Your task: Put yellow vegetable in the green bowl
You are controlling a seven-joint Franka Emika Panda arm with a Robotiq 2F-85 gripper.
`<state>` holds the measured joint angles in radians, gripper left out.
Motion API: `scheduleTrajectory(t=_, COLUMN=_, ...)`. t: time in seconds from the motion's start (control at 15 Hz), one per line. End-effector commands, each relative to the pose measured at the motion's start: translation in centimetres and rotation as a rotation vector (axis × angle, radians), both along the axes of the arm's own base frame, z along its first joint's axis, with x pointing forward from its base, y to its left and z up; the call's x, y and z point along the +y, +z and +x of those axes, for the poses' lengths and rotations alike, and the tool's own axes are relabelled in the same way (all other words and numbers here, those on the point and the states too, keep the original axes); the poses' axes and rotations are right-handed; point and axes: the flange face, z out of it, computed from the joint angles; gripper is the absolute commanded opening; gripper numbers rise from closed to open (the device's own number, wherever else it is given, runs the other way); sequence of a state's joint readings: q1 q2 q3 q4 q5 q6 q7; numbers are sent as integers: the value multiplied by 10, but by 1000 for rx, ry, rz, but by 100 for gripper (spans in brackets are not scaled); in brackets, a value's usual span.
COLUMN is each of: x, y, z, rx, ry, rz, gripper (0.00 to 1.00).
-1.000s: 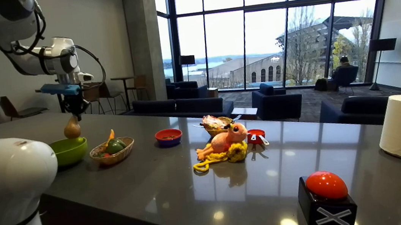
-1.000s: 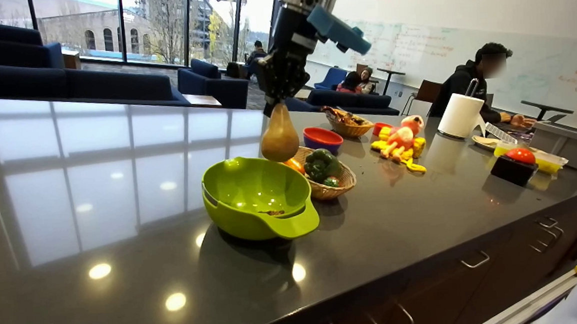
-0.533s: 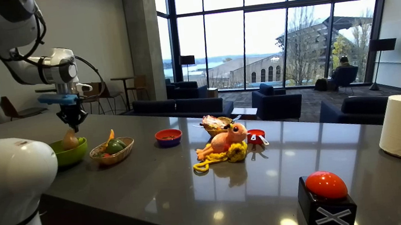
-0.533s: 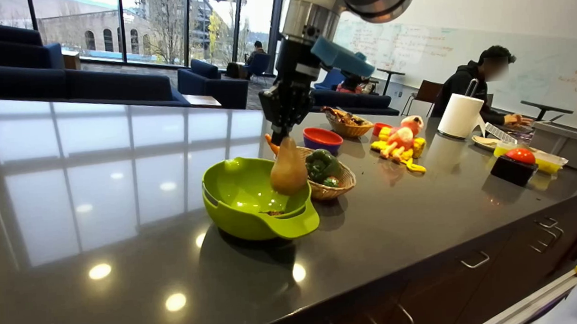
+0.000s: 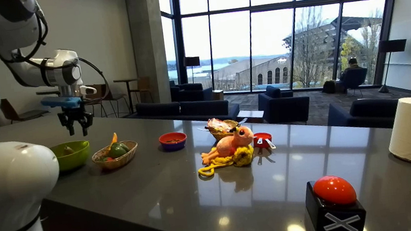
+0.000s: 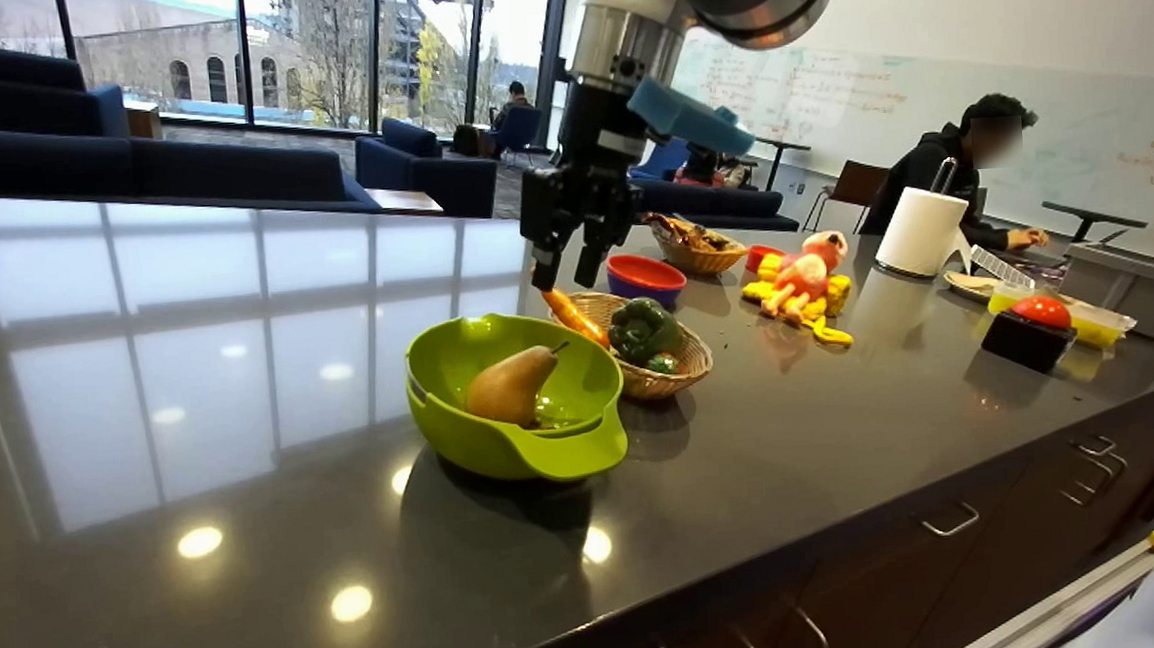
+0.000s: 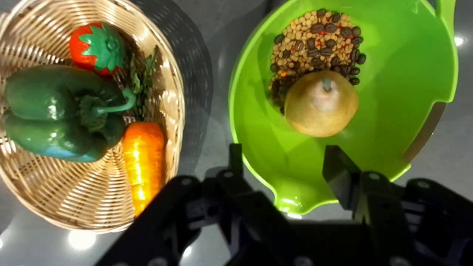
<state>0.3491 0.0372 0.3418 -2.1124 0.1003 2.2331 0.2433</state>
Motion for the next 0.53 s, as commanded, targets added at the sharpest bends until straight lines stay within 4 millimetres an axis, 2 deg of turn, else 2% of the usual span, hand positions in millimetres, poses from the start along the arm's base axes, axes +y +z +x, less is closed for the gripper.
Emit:
scheduleTrajectory(t=0.0, x=-28, y=29, z=1, rx=-22, ry=-35, rz=-7, gripper=92)
scheduleTrajectory(t=0.07, x=-35, y=34, z=1, rx=-25, ry=-49, rz=-8, gripper=98)
scheduleTrajectory(t=0.13, x=-42, y=40, z=1, rx=-28, ry=-61, rz=-10, gripper=100)
scheduleTrajectory(t=0.47, x=-73, y=60, z=-12, rx=-47, ry=-121, rz=-29, gripper=100)
